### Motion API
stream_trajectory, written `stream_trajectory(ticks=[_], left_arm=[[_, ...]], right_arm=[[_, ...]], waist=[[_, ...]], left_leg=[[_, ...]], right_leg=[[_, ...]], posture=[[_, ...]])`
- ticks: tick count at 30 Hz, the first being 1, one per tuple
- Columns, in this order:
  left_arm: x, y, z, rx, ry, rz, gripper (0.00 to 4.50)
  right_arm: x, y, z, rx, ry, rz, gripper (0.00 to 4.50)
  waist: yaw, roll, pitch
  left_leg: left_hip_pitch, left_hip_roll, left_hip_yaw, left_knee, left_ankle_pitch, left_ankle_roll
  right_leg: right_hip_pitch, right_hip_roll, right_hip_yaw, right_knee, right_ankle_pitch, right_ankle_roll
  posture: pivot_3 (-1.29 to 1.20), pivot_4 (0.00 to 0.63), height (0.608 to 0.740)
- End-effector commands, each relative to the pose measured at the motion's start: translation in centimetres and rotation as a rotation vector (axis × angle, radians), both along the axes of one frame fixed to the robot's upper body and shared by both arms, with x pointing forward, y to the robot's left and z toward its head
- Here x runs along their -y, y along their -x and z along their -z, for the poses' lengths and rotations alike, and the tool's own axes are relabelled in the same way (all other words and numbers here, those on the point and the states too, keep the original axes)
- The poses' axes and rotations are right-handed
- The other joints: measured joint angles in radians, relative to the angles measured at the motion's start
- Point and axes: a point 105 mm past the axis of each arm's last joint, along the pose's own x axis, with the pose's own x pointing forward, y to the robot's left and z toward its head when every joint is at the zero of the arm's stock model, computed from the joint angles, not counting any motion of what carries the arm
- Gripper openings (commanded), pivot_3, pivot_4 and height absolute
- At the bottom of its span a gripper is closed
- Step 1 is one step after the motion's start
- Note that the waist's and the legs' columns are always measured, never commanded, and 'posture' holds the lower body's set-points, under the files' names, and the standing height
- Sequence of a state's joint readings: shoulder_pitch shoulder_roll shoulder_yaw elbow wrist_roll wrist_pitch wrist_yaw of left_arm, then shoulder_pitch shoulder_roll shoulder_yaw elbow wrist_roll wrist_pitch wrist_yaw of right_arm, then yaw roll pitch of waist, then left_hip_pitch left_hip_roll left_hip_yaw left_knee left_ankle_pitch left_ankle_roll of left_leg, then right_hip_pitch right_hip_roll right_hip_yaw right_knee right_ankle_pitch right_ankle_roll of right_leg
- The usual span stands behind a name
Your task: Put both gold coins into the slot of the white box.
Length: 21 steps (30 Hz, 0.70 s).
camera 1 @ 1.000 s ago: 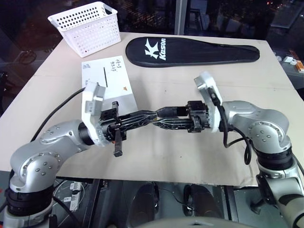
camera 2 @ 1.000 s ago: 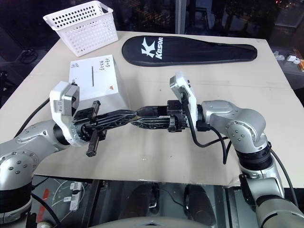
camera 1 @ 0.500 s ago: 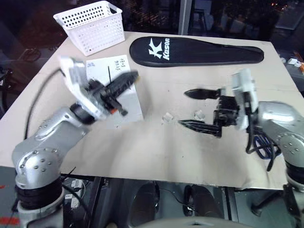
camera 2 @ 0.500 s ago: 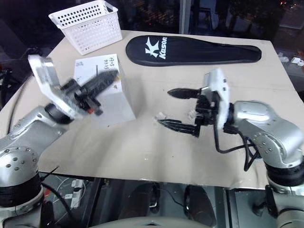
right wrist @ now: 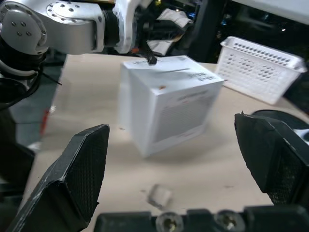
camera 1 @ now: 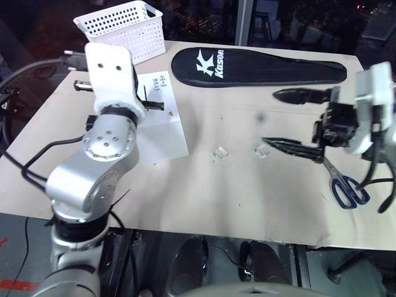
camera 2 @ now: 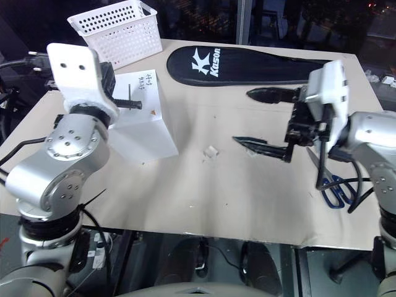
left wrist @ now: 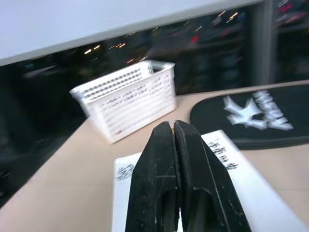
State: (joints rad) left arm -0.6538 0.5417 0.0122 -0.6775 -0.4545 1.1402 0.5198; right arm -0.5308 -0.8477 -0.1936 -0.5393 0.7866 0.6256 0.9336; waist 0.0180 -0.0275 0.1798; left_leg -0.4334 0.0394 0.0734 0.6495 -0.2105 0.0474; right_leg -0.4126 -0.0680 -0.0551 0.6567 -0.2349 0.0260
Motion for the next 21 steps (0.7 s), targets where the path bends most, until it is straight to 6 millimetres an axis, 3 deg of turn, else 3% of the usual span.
stream_trajectory(ticks=[1,10,21], left_arm=[[-0.4,-0.1,-0.3,-0.019,-0.035,-0.095,0.0],[-1.0,-1.3,1.6,-0.177,0.009,-0.173,0.0],[0.4,-1.9,2.9,-0.278,0.089,-0.117,0.0]], right_arm=[[0.5,0.1,-0.8,0.05,0.012,0.005,4.49],[1.0,0.3,-1.9,0.089,0.019,0.003,4.49],[0.9,0.0,-2.2,0.086,0.039,0.02,4.49]], waist=[[-0.002,0.0,0.0],[-0.001,-0.001,0.001],[-0.001,-0.001,0.001]], left_leg=[[0.0,0.0,0.0,0.0,0.0,0.0],[0.0,0.0,0.0,0.0,0.002,-0.003],[0.001,0.0,0.0,0.001,0.002,-0.003]], right_leg=[[0.0,0.0,0.0,0.0,0.0,0.0],[0.0,-0.001,0.0,0.001,0.0,0.0],[0.0,-0.001,0.0,0.002,0.001,-0.001]], posture=[[0.0,0.15,0.74],[0.0,0.15,0.74],[0.0,0.15,0.74]])
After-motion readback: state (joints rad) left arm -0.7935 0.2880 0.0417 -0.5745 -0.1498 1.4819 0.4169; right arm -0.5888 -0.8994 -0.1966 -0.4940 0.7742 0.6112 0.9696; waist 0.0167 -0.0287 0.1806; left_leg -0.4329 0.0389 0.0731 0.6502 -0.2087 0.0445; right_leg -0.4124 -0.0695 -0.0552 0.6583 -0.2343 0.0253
